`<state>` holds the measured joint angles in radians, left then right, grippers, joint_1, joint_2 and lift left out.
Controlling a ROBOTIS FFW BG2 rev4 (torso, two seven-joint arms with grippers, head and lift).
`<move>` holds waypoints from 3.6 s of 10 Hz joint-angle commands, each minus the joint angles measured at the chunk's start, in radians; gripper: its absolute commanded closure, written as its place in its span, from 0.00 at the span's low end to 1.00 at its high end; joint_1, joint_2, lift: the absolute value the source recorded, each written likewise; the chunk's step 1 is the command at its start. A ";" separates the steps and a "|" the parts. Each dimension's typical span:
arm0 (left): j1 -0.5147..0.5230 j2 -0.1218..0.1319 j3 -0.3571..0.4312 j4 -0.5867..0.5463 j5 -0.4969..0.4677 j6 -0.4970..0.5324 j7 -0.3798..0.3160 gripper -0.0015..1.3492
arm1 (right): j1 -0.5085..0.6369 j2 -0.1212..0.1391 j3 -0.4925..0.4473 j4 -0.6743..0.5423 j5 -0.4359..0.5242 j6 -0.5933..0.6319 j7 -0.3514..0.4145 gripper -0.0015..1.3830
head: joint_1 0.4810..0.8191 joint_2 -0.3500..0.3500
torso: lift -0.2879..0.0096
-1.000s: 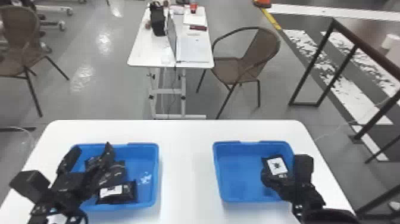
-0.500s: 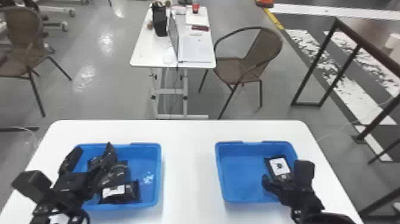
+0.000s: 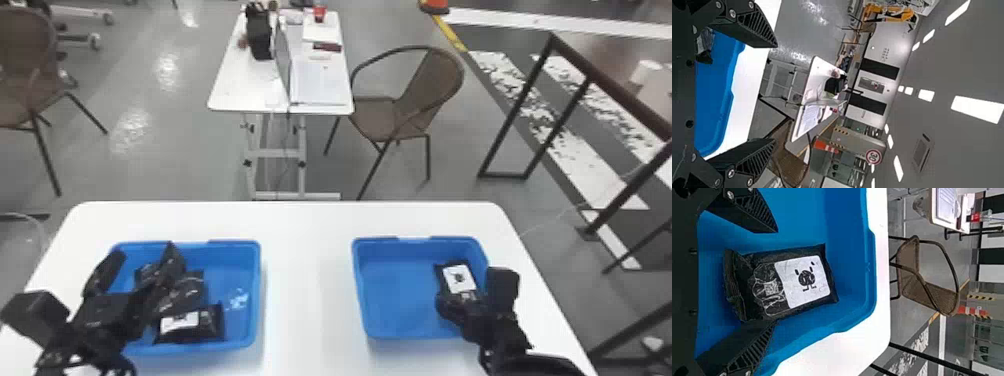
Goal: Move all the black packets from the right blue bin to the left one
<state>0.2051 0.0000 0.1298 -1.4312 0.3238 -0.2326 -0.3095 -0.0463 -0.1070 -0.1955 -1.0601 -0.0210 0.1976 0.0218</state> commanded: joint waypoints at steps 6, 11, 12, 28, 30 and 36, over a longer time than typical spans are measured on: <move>0.016 -0.003 0.044 0.000 0.012 0.010 -0.025 0.14 | -0.006 0.000 0.042 0.008 -0.054 -0.012 -0.091 0.28 | 0.63 0.33 | 0.97; 0.019 -0.003 0.045 0.000 0.024 0.007 -0.028 0.14 | 0.025 0.001 0.100 -0.012 -0.182 -0.075 -0.157 0.83 | 0.63 0.36 | 0.97; 0.019 -0.003 0.045 0.000 0.026 0.006 -0.028 0.14 | 0.031 0.001 0.110 -0.017 -0.218 -0.098 -0.163 0.84 | 0.63 0.37 | 0.97; -0.119 0.000 -0.179 -0.190 0.356 0.292 -0.029 0.13 | -0.233 -0.111 0.712 -0.271 -0.401 -0.124 0.429 0.84 | 0.63 0.71 | 0.97; -0.133 -0.003 -0.191 -0.183 0.336 0.331 -0.029 0.13 | -0.267 -0.111 0.778 -0.258 -0.447 -0.124 0.435 0.84 | 0.63 0.72 | 0.97; -0.127 -0.003 -0.170 -0.170 0.314 0.357 -0.019 0.90 | -0.282 -0.115 0.815 -0.239 -0.470 -0.125 0.437 0.84 | 0.63 0.75 | 0.97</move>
<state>0.0763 0.0000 -0.0418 -1.6023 0.6371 0.1276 -0.3281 -0.3296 -0.2224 0.6197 -1.3008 -0.4895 0.0720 0.4587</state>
